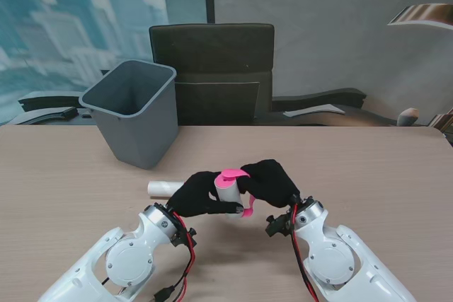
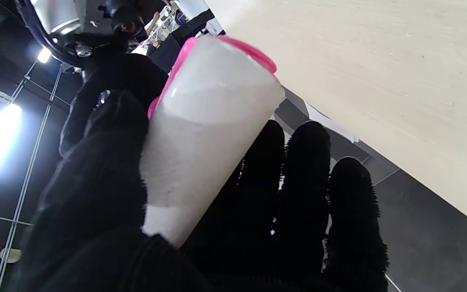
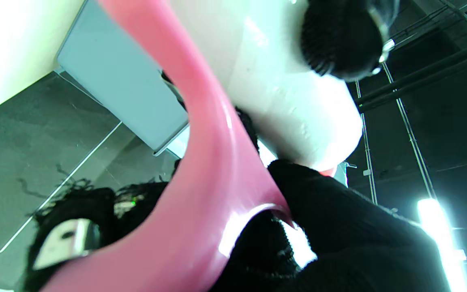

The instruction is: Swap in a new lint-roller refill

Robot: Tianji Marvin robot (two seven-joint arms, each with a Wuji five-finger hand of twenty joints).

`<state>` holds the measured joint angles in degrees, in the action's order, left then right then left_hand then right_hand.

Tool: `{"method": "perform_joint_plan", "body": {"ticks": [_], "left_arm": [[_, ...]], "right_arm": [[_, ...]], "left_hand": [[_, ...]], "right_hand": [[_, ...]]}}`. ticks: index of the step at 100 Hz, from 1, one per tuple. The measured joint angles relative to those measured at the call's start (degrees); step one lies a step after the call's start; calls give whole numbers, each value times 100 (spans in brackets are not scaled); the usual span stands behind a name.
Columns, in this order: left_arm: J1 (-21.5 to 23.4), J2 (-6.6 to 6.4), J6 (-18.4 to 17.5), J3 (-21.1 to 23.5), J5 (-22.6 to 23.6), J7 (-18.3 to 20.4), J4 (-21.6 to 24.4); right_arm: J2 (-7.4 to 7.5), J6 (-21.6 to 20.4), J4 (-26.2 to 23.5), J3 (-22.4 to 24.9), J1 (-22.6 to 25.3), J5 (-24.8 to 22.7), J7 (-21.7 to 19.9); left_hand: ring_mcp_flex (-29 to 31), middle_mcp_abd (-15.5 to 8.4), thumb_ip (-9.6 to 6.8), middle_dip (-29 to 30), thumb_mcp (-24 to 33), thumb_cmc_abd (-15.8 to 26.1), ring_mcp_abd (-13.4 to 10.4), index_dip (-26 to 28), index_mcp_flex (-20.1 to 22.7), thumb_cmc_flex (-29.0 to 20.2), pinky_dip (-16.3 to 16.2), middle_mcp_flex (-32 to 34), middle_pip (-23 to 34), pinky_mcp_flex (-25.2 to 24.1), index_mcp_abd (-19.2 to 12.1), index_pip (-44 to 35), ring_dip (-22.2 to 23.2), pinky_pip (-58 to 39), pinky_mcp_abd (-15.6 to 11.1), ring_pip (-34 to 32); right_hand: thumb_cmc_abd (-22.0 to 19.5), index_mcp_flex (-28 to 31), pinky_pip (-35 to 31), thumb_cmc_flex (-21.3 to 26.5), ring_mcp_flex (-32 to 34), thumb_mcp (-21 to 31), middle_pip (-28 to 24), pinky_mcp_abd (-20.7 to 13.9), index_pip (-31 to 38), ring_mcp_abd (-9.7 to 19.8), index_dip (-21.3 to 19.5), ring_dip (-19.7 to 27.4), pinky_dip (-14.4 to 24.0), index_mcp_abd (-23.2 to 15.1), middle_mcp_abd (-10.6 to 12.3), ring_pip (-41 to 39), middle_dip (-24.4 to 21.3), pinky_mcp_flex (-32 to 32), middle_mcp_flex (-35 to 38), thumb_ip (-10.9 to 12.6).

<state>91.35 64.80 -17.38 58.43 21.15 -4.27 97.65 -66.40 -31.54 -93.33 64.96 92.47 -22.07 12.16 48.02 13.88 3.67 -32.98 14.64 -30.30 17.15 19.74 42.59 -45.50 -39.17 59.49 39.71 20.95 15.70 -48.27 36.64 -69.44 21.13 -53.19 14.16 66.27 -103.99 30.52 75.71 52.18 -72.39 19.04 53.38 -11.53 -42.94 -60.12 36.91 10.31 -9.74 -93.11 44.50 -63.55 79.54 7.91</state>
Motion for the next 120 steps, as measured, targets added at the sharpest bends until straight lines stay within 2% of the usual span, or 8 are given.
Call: {"method": "perform_joint_plan", "body": {"ticks": [13,35,47,53,67,82,111,120], "left_arm": [[-2,0,-24,3,24,-18,-24],[55,5,-1,126,286,-42,13],[120,3,64,229,401,-49,122],[134,1,119,277,446,-52,163],[176,-12,157,451,705,-52,249],[301,-34,-42,781,1305,-51,431],[421,-98,-262,1733,1374,325,1002],[318,-122,-556,2067,1910,333,1090]], "right_arm": [[25,37,-36,10,14,147,-155],[38,-53,-35,179,9,-544,-93],[62,-106,-31,245,6,-607,-90],[66,-103,-32,278,9,-838,9],[69,19,-27,303,13,-1602,635],[64,166,33,343,-6,-1726,848],[51,268,173,395,-44,-1563,824],[51,273,199,403,-55,-1494,742]], "left_hand": [[0,-4,0,-2,0,-43,0,0,3,0,1,0,4,2,-34,-11,2,-1,0,-6],[1,-177,58,-21,-45,-110,-11,-17,-70,1,1,3,239,10,-317,196,4,-5,0,-58],[1,-225,121,-27,-78,-110,-14,-24,-131,1,2,6,381,11,-473,338,4,-7,0,-59],[7,-87,121,-29,-66,-89,-19,-18,-132,-136,2,10,445,17,-144,318,4,-10,3,-60],[64,-43,121,-30,-70,-76,-18,-18,-132,-185,3,10,448,19,-92,318,5,-11,4,-64],[65,-42,166,-30,-90,-49,-18,-18,-132,-187,3,10,460,34,-82,318,5,-11,4,-64],[65,-42,166,-30,-131,-43,-18,-18,-132,-193,5,11,461,46,-82,318,5,-11,4,-64],[65,-47,166,-30,-165,-12,-28,-18,-132,-193,7,11,462,46,-87,318,5,-12,-37,-64]], "right_hand": [[218,62,29,54,9,-5,-70,0,-31,9,241,-96,67,-83,42,-12,15,0,10,0],[2400,4,194,431,41,827,-279,-143,485,122,1843,-148,72,-239,230,-33,177,8,56,-337],[2719,-2,250,431,41,837,-282,-312,615,234,1915,-148,72,-410,340,-33,227,9,55,-739],[3099,129,-102,272,77,527,-580,-473,635,397,1700,-208,405,-668,515,-177,316,-148,71,-1236],[3090,328,-116,84,79,283,-687,-508,536,419,1120,-260,467,-782,541,-209,336,-159,73,-1299],[2839,412,-121,-125,79,138,-705,-510,205,422,392,-268,474,-795,544,-214,387,-167,75,-1299],[2258,413,-127,-183,79,-69,-709,-513,-63,423,252,-269,475,-797,544,-217,390,-168,75,-1300],[2259,413,-129,-182,79,-69,-709,-513,-100,424,248,-269,475,-796,544,-218,390,-168,75,-1300]]}}
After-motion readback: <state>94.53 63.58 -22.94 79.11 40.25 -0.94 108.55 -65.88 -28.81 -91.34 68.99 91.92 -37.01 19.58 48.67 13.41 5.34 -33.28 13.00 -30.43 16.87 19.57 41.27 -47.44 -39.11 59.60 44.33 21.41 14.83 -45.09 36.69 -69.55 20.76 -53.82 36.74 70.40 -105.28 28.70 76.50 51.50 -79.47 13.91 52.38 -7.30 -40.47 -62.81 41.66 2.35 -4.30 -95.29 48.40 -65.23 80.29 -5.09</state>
